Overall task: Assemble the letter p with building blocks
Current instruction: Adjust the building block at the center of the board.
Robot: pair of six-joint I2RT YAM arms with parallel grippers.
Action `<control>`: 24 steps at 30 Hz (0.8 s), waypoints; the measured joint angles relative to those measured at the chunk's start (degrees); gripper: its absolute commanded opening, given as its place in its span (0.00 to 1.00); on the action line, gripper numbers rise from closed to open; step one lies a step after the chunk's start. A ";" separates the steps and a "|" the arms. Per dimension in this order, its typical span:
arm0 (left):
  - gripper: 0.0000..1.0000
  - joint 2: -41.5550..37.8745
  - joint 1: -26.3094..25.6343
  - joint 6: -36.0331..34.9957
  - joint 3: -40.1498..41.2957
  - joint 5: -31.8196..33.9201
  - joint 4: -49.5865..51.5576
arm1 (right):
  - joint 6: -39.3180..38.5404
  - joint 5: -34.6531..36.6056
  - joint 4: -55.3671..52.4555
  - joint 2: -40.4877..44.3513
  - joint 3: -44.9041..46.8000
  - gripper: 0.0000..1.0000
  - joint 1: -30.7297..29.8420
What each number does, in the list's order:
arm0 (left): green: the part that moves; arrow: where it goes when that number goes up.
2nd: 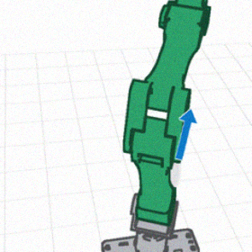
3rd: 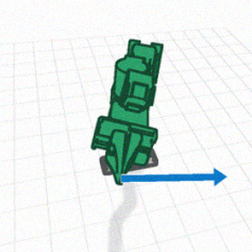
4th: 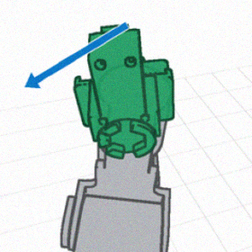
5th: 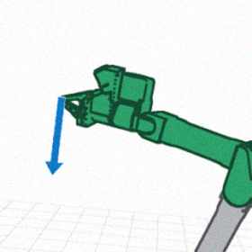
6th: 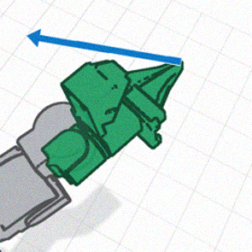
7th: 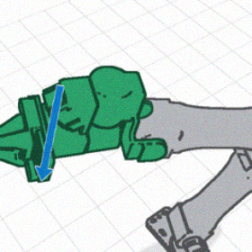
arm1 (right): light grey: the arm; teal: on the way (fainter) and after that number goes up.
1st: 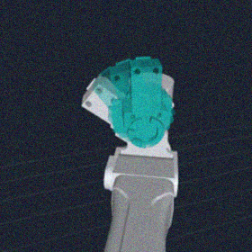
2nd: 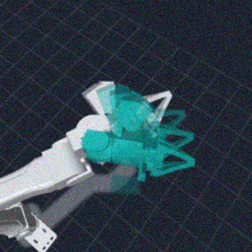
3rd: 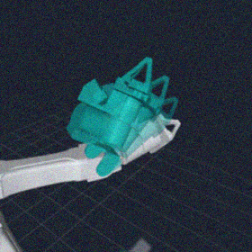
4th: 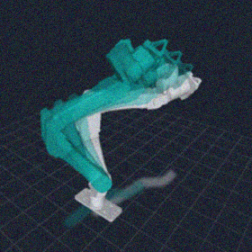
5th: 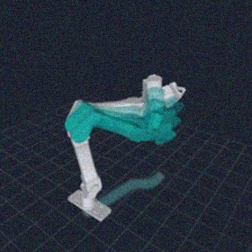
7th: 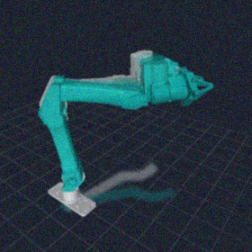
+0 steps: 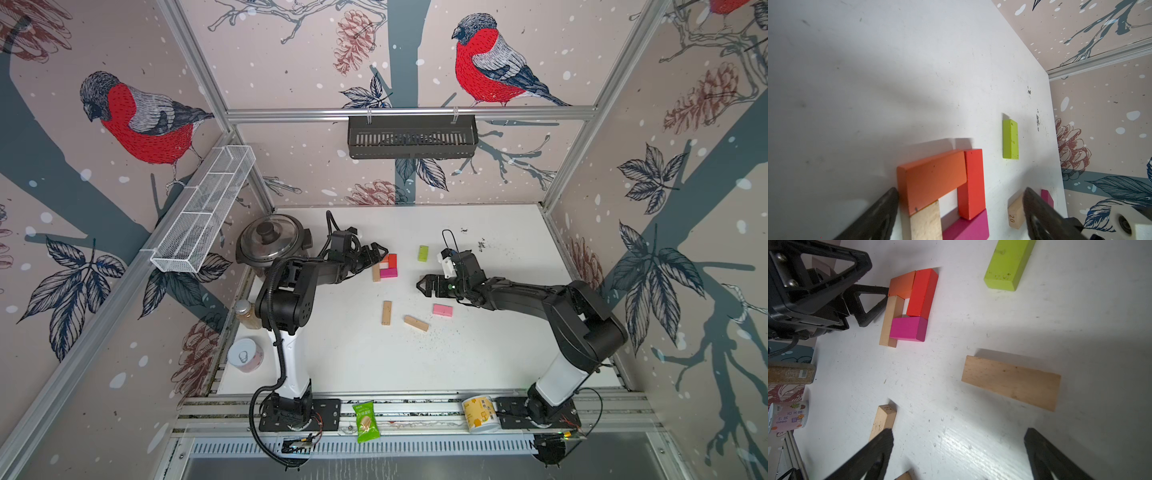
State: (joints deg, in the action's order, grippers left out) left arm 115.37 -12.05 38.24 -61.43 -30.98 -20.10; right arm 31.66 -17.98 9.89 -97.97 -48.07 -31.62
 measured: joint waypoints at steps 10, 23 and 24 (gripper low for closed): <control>0.93 -2.19 2.45 3.72 3.21 -1.70 -0.94 | -0.15 -1.62 -1.86 -5.05 -7.96 1.00 -0.13; 0.93 0.02 3.63 6.95 3.43 -5.92 -6.19 | -0.37 -7.91 -6.08 -22.73 -30.58 1.00 0.90; 0.93 0.11 3.63 6.97 3.43 -6.05 -6.36 | -0.39 -8.79 -6.40 -23.87 -31.85 1.00 1.20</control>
State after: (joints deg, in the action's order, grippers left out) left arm 115.48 -8.43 45.21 -58.00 -37.04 -26.46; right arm 31.27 -26.76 3.49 -121.84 -79.92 -30.41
